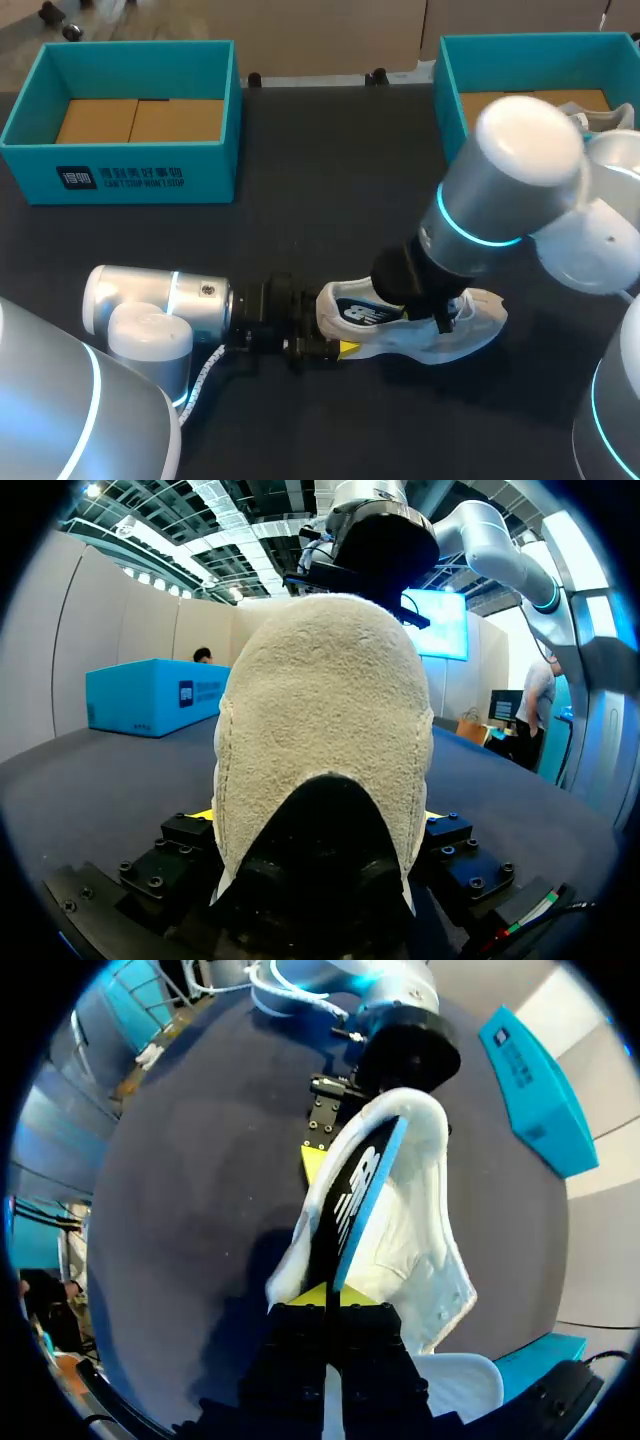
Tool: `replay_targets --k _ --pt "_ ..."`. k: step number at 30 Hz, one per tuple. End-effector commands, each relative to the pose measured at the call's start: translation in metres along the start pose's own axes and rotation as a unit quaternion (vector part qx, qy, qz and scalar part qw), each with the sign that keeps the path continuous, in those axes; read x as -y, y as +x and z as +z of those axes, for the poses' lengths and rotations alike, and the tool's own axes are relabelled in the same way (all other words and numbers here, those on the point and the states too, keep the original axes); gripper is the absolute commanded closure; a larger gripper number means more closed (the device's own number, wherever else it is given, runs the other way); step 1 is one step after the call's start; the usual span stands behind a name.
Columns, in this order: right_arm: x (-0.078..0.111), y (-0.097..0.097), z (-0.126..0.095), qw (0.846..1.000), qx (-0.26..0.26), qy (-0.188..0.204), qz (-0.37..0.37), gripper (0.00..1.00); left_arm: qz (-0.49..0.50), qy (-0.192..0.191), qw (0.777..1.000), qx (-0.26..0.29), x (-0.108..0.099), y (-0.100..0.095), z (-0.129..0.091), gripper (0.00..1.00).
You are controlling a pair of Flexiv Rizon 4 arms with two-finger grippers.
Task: Take the shoe out of the shoebox, open the shoe tongue, remove and reinsert the insole, then place the shoe into the shoebox
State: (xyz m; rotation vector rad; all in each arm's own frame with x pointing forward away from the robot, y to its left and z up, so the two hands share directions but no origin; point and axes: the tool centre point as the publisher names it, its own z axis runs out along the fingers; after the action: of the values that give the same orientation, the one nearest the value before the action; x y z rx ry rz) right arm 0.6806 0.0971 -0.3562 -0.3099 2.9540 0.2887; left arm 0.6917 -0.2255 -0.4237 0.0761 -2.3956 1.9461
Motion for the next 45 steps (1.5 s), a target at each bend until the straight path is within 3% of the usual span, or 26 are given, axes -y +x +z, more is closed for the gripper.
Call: replay_targets --k 1,9,19,20,22,23,26,37,38,45 --pt "0.009 0.004 -0.007 0.997 0.029 -0.062 -0.022 1.0 0.0 -0.001 1.0 0.0 -0.005 0.0 0.001 1.0" --pt "0.001 -0.009 -0.017 0.992 0.049 -0.085 -0.082 1.0 0.0 -0.001 1.0 0.0 -0.005 0.0 0.001 1.0" --pt "-0.034 -0.033 -0.02 0.981 0.018 -0.085 -0.175 1.0 0.0 -0.001 1.0 0.0 -0.005 0.0 0.001 1.0" --pt "-0.038 -0.035 -0.02 0.98 0.014 -0.082 -0.182 0.95 0.0 -0.001 1.0 0.0 -0.005 0.0 0.001 1.0" --pt "-0.042 -0.037 -0.021 0.98 0.011 -0.076 -0.186 0.67 0.0 -0.001 1.0 0.0 -0.005 0.0 0.001 1.0" --pt "-0.045 -0.038 -0.022 0.979 0.009 -0.071 -0.189 0.6 0.0 -0.001 1.0 0.0 -0.005 0.0 0.001 1.0" --pt "-0.049 -0.038 -0.027 0.978 0.01 -0.062 -0.197 0.55 0.0 -0.001 1.0 0.0 -0.005 0.0 0.001 1.0" --pt "-0.041 -0.035 -0.036 0.987 0.003 -0.045 -0.155 0.51 0.0 -0.001 1.0 0.0 -0.005 0.0 0.001 1.0" --pt "-0.04 -0.038 -0.036 0.991 -0.011 -0.03 -0.129 0.52 0.0 -0.001 1.0 0.0 -0.005 0.0 0.001 1.0" --pt "-0.039 -0.051 -0.026 0.996 -0.07 -0.02 -0.059 0.51 0.0 -0.001 1.0 0.0 -0.005 0.0 0.001 1.0"
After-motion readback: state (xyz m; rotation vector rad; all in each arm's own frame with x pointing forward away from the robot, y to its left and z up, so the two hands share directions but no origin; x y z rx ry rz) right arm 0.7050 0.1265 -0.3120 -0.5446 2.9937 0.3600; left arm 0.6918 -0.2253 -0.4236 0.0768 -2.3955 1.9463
